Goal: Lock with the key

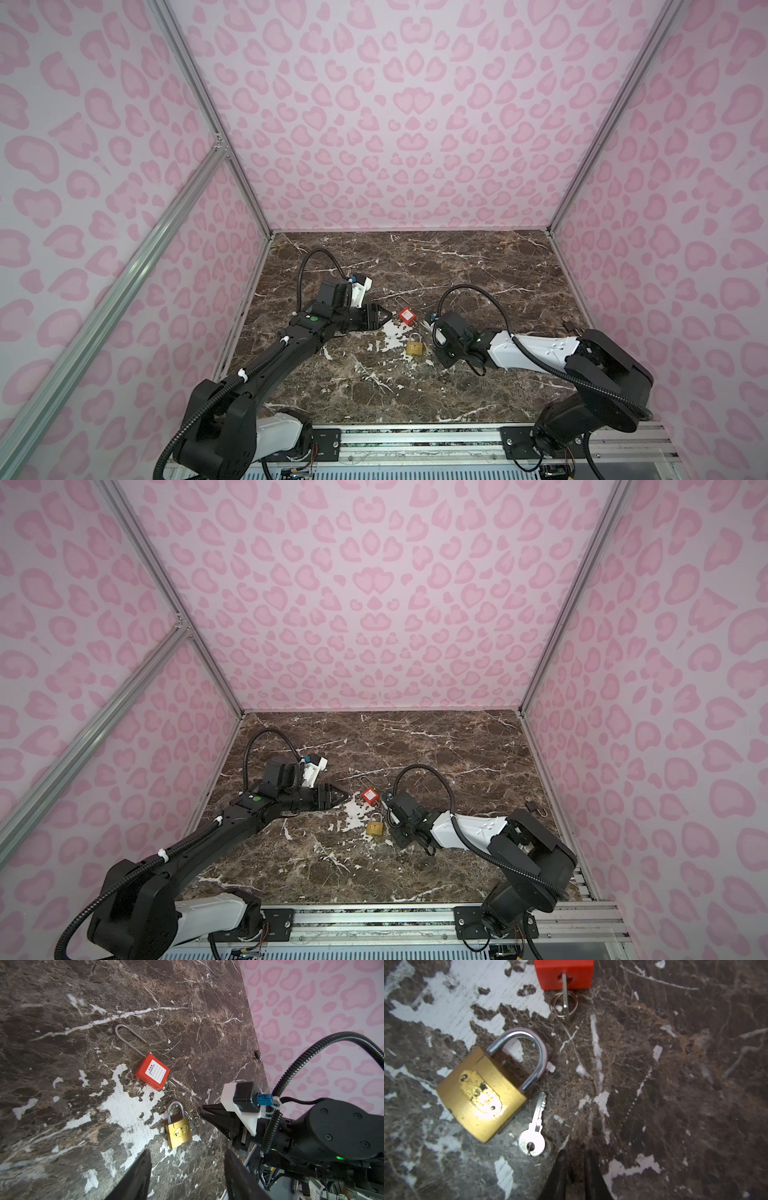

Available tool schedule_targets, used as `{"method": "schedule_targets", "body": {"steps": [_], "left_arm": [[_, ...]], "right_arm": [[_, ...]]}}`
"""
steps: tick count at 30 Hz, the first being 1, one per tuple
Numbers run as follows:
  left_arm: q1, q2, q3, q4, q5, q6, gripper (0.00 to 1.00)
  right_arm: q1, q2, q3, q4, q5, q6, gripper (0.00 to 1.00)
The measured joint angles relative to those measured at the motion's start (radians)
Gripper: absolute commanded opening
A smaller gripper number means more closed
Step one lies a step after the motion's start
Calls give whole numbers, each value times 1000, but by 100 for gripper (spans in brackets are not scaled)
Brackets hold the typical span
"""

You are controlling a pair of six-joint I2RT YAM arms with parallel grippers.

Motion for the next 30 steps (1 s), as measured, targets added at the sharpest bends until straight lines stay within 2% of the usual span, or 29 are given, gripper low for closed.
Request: {"method": "schedule_targets", "body": {"steps": [19,30], "left_arm": [[0,2,0,0,7,0,58],[0,-8,-4,0,6,0,58]], "right_arm": [[12,20,15,-3,-58,-2,18],[2,-22,23,-36,-60,-2,23]]}}
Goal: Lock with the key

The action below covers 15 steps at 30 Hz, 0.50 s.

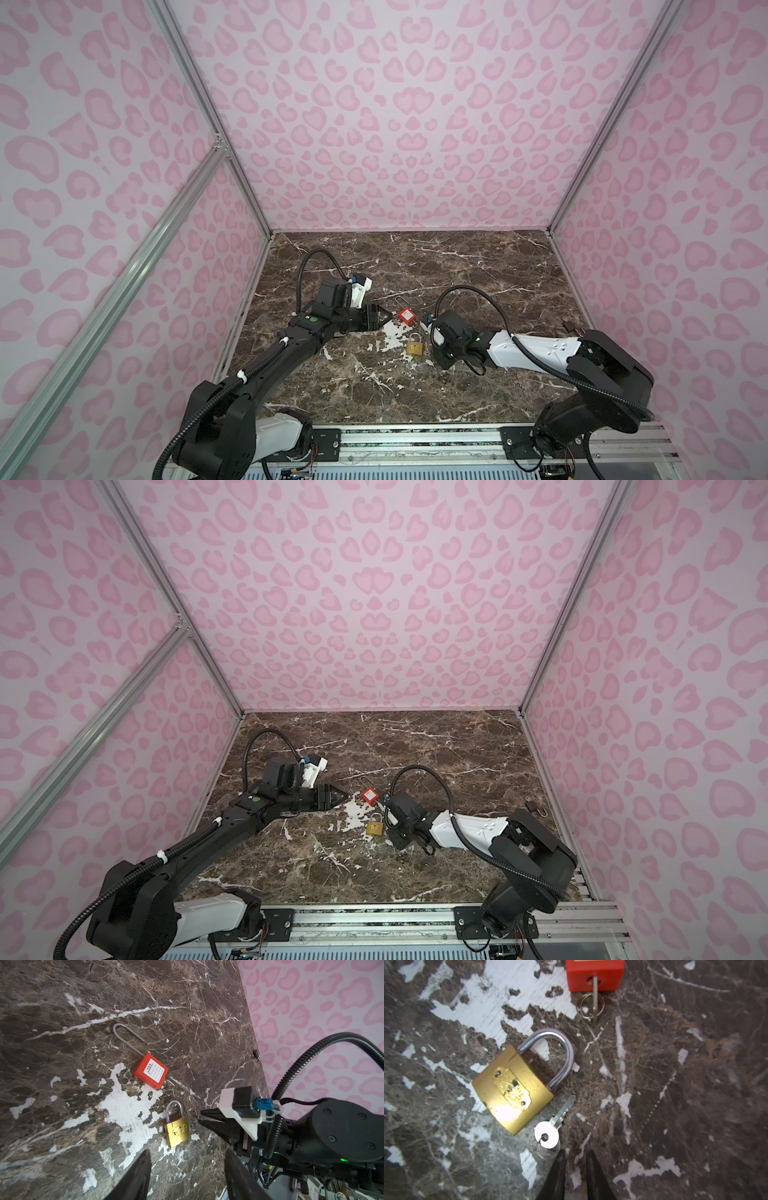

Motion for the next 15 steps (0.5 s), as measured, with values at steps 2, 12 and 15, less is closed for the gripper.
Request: {"method": "schedule_targets", "body": {"steps": [2,12,15], "left_arm": [[0,0,0,0,0,0,58],[0,3,0,0,0,0,58],[0,8,0,0,1,-1,58]], "right_arm": [[-18,-27,3,-9,5,0,26],[-120,-102,39,-37,6,0,40],[-119,-85,66,-37,-26,-8,50]]}}
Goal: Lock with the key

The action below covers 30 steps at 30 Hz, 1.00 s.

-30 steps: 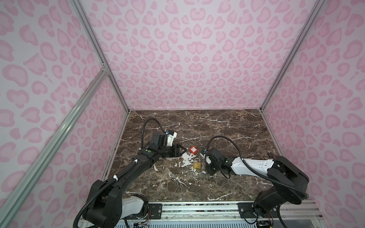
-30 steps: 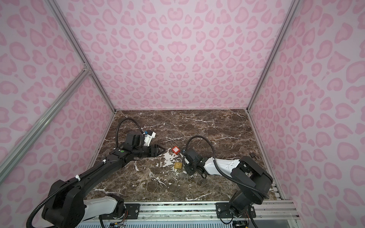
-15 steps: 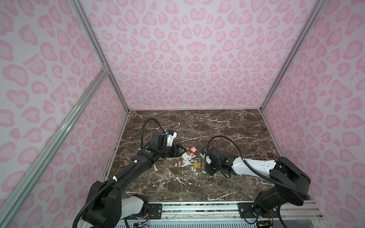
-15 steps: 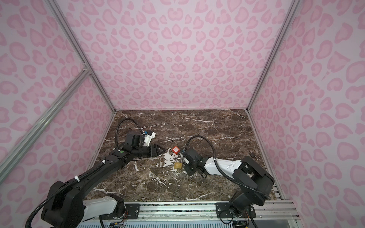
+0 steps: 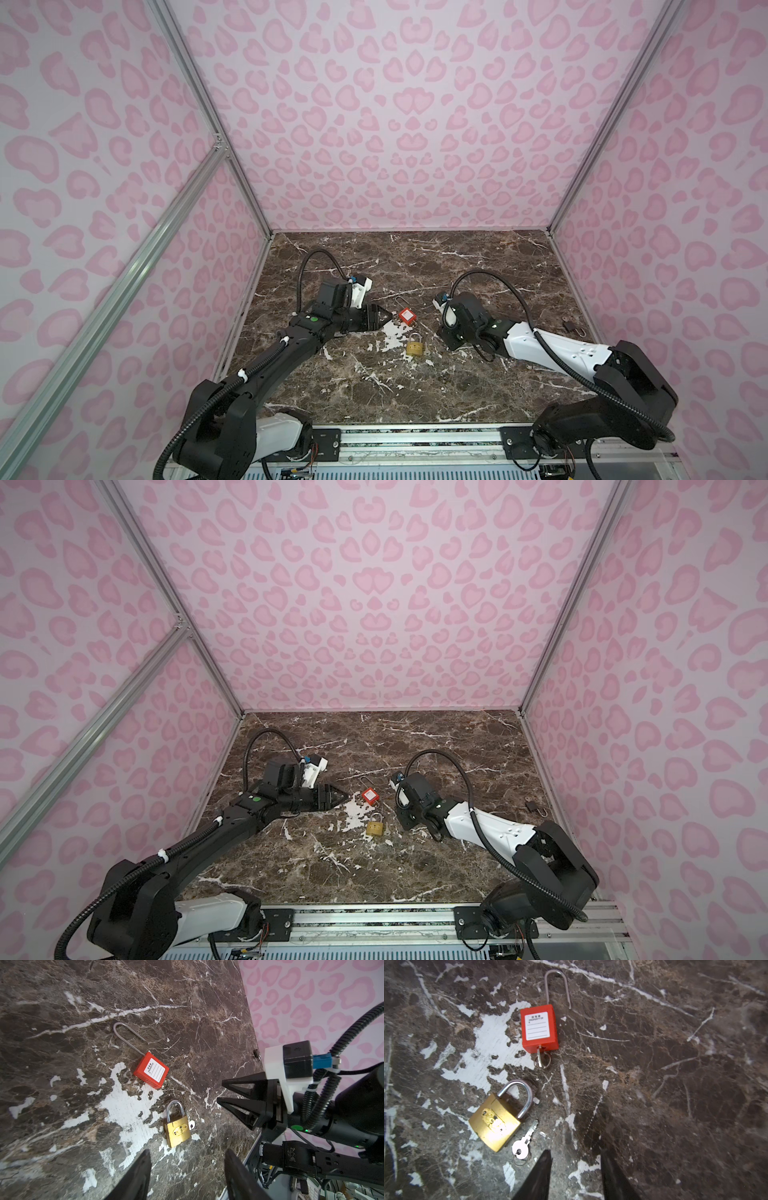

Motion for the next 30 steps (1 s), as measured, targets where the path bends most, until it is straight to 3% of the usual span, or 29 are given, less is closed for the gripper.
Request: {"method": "schedule_targets", "body": {"steps": [8,14,21,30], "left_arm": [[0,8,0,0,3,-19,58],[0,8,0,1,3,-22,58],[0,8,0,2,3,-36,58],[0,8,3,1,2,-45,58]], "right_arm": [[26,142,129,23,-45,-2,60],[43,287,238,31,-44,1,73],[54,403,325,31,-44,8,73],[54,491,396,27,-43,-11,58]]}}
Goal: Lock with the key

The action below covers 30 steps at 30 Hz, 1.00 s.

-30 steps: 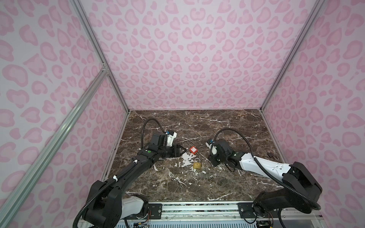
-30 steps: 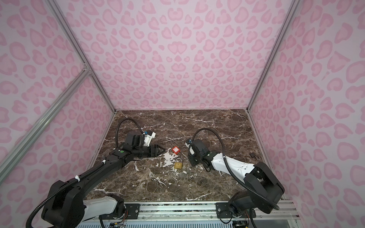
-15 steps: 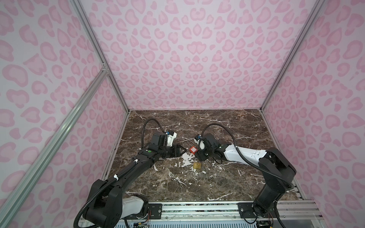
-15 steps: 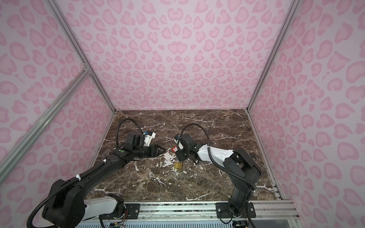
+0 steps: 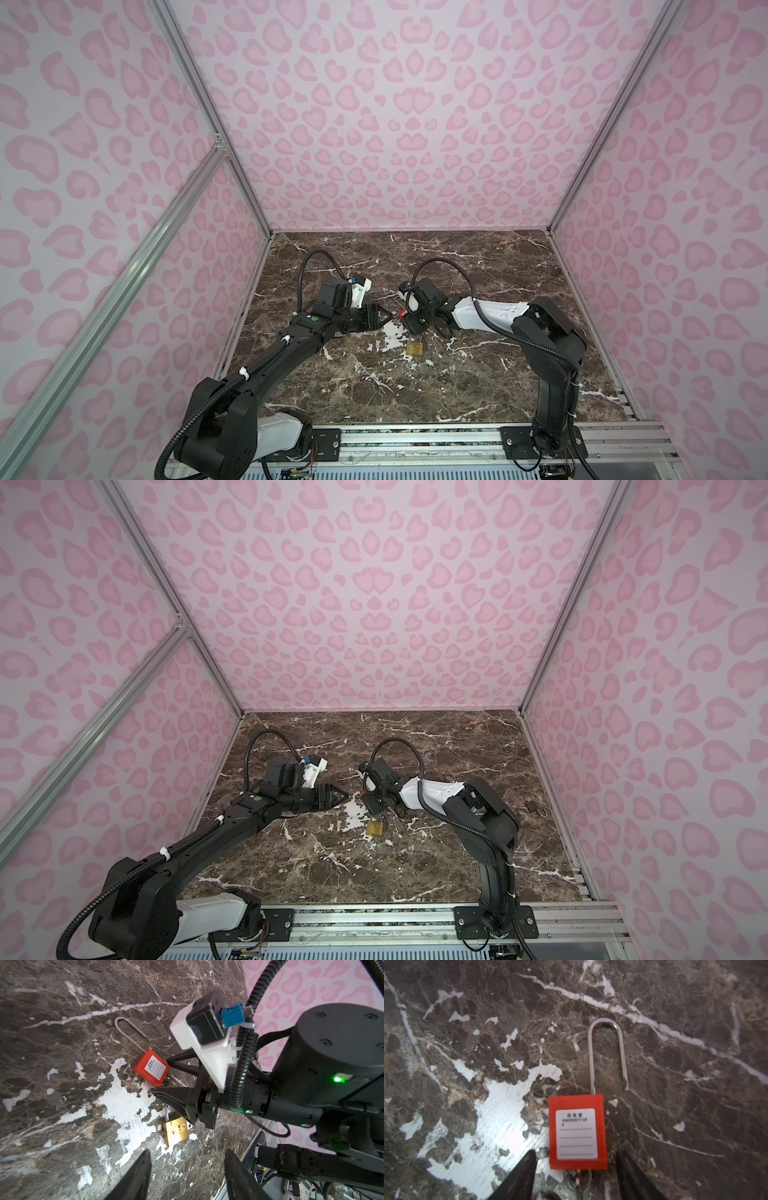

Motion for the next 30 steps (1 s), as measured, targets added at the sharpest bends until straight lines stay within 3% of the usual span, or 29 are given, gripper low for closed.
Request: {"method": "schedule_targets", "body": {"steps": [10,21,30], "left_arm": [[0,0,16,-3,-46,-35,58],[0,-22,39,-1,-66,-90,58],[-15,2,55,17,-52,-157,61]], "right_arm": [[0,21,27,-6,-2,-15,39],[-34,-100,-7,-5,-40,-13,37],[-46,-262,-35,-6,-161,10,37]]}}
